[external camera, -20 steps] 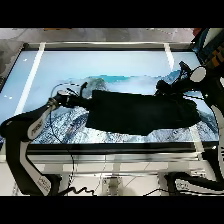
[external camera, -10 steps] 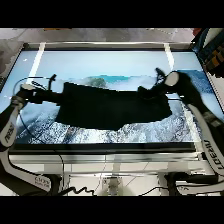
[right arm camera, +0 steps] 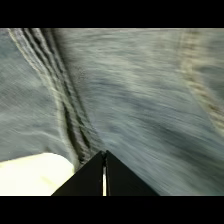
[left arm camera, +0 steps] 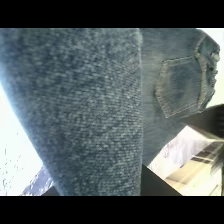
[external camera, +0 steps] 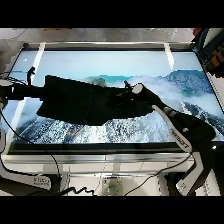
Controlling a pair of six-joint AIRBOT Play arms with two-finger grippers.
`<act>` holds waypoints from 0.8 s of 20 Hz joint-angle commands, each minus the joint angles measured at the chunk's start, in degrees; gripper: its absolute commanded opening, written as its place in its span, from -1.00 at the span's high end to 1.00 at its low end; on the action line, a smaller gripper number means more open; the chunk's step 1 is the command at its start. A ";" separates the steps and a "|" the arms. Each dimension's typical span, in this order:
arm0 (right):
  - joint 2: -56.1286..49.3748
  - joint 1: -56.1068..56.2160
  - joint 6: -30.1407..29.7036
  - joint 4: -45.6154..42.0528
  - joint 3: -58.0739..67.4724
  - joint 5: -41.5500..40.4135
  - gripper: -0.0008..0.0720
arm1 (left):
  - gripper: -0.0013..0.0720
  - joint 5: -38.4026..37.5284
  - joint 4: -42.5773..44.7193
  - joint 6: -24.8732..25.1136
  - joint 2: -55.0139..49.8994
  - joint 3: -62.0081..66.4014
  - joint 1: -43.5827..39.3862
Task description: Fold the clothes and pants, and hang the long-sleeved shirts on hangers.
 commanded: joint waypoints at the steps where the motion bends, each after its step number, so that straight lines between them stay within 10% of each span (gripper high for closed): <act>1: -7.04 1.84 -0.68 8.81 7.39 -4.09 0.92 | 0.93 0.00 0.04 -3.17 0.26 3.96 -0.98; 16: -17.77 3.39 18.47 9.44 18.08 -9.57 0.92 | 0.93 10.69 -1.66 -15.23 0.02 9.75 -13.75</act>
